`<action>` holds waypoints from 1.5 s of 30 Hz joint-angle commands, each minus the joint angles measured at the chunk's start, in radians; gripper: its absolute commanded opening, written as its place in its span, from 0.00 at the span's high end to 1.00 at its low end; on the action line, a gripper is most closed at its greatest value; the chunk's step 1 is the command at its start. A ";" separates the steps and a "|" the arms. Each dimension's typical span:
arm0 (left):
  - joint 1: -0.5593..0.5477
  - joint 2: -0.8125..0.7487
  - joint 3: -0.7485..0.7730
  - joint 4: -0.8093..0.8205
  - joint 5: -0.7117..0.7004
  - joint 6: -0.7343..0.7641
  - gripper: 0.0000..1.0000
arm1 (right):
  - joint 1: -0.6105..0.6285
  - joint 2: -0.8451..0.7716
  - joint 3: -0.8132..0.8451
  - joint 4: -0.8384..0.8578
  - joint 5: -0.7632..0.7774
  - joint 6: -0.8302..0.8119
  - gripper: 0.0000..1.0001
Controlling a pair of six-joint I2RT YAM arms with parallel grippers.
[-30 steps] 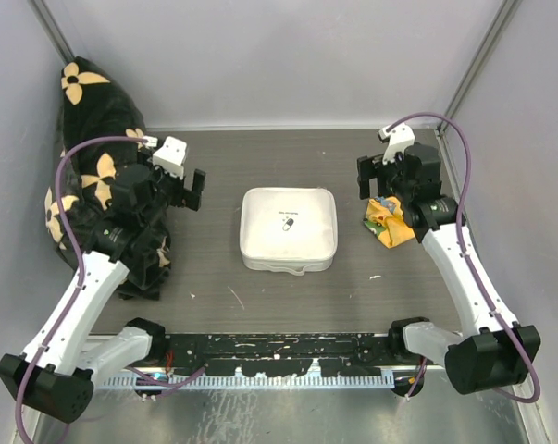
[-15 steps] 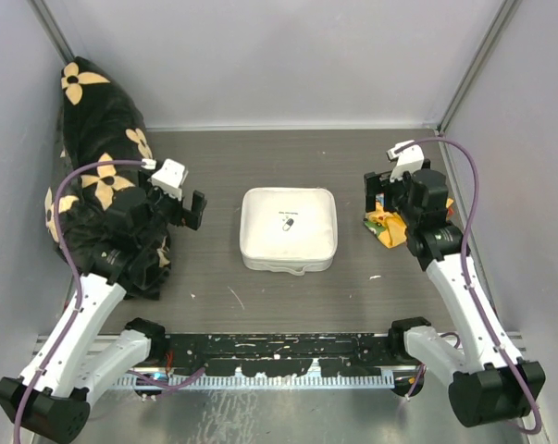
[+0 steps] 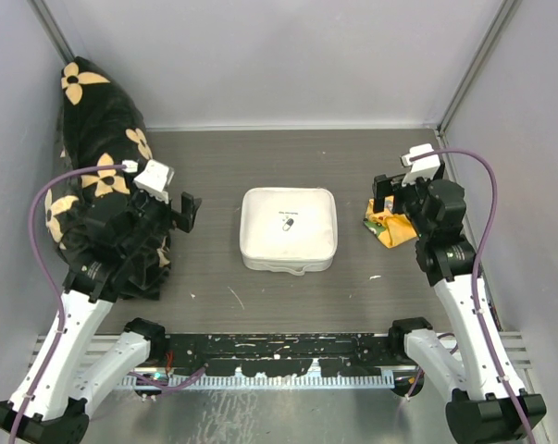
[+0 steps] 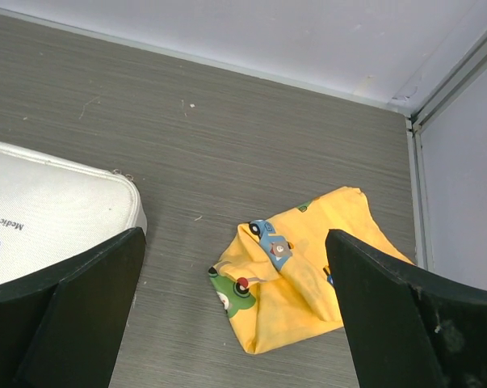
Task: Organize the medicine kit
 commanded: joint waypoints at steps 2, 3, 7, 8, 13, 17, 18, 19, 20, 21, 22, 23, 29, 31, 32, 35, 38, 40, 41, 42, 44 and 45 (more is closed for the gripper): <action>0.004 -0.019 0.033 -0.042 0.024 -0.015 0.02 | -0.014 -0.047 0.003 0.034 -0.058 0.001 0.00; 0.004 -0.019 0.032 -0.041 0.006 -0.015 0.02 | -0.015 -0.050 0.004 0.033 -0.059 0.001 0.00; 0.005 -0.009 0.044 -0.043 -0.062 -0.021 0.02 | -0.023 -0.059 -0.008 0.041 -0.039 -0.005 0.00; 0.004 -0.009 0.041 -0.043 -0.052 -0.021 0.02 | -0.023 -0.059 -0.013 0.042 -0.040 -0.008 0.00; 0.005 -0.007 0.041 -0.048 -0.021 -0.017 0.02 | -0.027 -0.063 -0.015 0.044 -0.042 -0.011 0.00; 0.005 -0.010 0.033 -0.046 -0.016 -0.018 0.02 | -0.029 -0.055 -0.016 0.043 -0.046 -0.013 0.00; 0.005 -0.013 0.031 -0.043 -0.019 -0.016 0.02 | -0.028 -0.057 -0.018 0.043 -0.050 -0.013 0.00; 0.005 -0.013 0.033 -0.045 -0.026 -0.015 0.02 | -0.030 -0.058 -0.018 0.044 -0.052 -0.011 0.00; 0.005 -0.013 0.036 -0.048 -0.032 -0.015 0.02 | -0.030 -0.058 -0.018 0.045 -0.053 -0.012 0.00; 0.006 -0.012 0.041 -0.050 -0.034 -0.015 0.02 | -0.031 -0.057 -0.020 0.046 -0.052 -0.013 0.00; 0.006 -0.012 0.042 -0.050 -0.035 -0.015 0.02 | -0.031 -0.055 -0.020 0.046 -0.050 -0.013 0.00; 0.004 -0.012 0.041 -0.049 -0.033 -0.015 0.02 | -0.031 -0.053 -0.019 0.046 -0.050 -0.013 0.00; 0.004 -0.009 0.037 -0.045 -0.043 -0.010 0.02 | -0.033 -0.056 -0.022 0.047 -0.046 -0.019 0.00; 0.005 -0.009 0.032 -0.039 -0.040 -0.010 0.02 | -0.032 -0.054 -0.022 0.047 -0.045 -0.020 0.00; 0.005 -0.009 0.030 -0.038 -0.041 -0.010 0.02 | -0.032 -0.055 -0.023 0.047 -0.045 -0.020 0.00; 0.004 -0.009 0.031 -0.037 -0.047 -0.011 0.02 | -0.032 -0.058 -0.023 0.049 -0.044 -0.021 0.00; 0.004 -0.009 0.029 -0.038 -0.044 -0.010 0.02 | -0.032 -0.061 -0.024 0.048 -0.042 -0.023 0.00; 0.004 -0.010 0.029 -0.038 -0.043 -0.008 0.02 | -0.033 -0.061 -0.024 0.049 -0.041 -0.023 0.00; 0.004 -0.010 0.029 -0.038 -0.041 -0.009 0.02 | -0.033 -0.062 -0.025 0.048 -0.039 -0.023 0.00; 0.005 -0.010 0.028 -0.039 -0.040 -0.009 0.02 | -0.033 -0.062 -0.023 0.049 -0.038 -0.023 0.00; 0.004 -0.011 0.028 -0.038 -0.038 -0.007 0.02 | -0.033 -0.061 -0.024 0.049 -0.036 -0.023 0.00; 0.006 -0.011 0.028 -0.039 -0.037 -0.007 0.02 | -0.033 -0.061 -0.024 0.049 -0.037 -0.023 0.00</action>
